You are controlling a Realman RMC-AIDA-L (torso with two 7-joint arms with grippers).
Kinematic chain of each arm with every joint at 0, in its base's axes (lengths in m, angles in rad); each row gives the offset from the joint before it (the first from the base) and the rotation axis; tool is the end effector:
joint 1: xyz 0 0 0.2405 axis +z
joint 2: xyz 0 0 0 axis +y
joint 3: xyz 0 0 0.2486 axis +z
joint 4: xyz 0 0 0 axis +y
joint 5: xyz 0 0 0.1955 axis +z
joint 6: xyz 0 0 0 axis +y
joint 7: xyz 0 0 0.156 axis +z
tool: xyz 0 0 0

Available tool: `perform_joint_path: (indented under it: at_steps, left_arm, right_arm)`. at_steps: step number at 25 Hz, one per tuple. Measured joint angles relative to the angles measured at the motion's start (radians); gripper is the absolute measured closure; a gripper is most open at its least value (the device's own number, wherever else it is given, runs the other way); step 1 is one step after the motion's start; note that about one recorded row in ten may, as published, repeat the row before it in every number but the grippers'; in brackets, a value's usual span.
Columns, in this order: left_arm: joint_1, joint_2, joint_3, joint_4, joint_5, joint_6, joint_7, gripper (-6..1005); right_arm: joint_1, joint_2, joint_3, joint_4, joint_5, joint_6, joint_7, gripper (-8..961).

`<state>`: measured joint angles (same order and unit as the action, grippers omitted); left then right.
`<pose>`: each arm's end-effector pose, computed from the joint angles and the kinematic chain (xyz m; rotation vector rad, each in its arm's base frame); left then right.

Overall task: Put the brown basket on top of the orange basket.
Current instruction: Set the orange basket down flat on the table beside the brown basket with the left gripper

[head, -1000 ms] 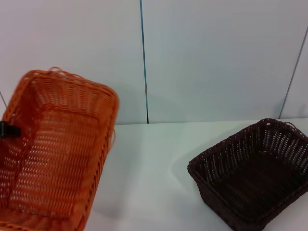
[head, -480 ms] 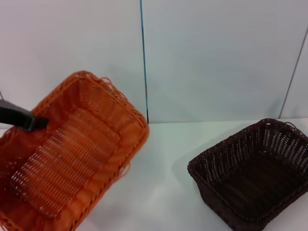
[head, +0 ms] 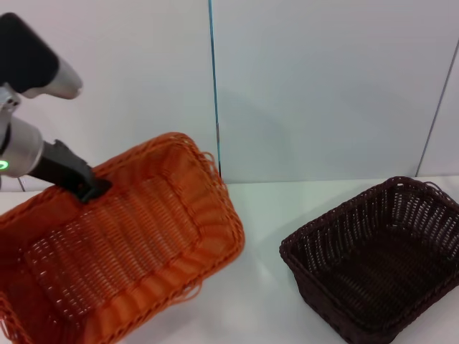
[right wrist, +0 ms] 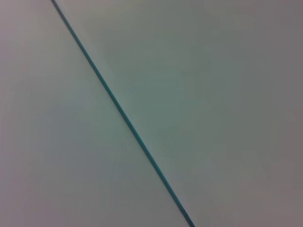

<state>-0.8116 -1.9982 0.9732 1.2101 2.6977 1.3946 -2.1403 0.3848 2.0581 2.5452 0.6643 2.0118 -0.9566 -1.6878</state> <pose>-0.1737 0.4286 0.0831 -2.4198 -0.5007 0.3317 0.3287 0.3686 0.1373 -1.0021 -1.4348 -1.2800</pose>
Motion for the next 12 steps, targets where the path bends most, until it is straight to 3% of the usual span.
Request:
perform_joint_path:
  at_steps: [7,8,12]
  left_arm:
    - [-0.034,-0.034,0.074,-0.005,0.008,0.034,-0.026,848]
    - [-0.040,-0.062,0.120,-0.003,0.037,0.037,-0.023,848]
    - [-0.041,-0.095,0.173,-0.003,0.086,0.017,-0.017,848]
  right_arm:
    - [-0.019,0.009,0.004,0.000,0.004,-0.019,0.001,162]
    - [-0.021,0.010,0.005,0.000,0.004,-0.024,0.002,162]
    - [-0.022,0.012,0.006,0.000,0.004,-0.034,0.002,162]
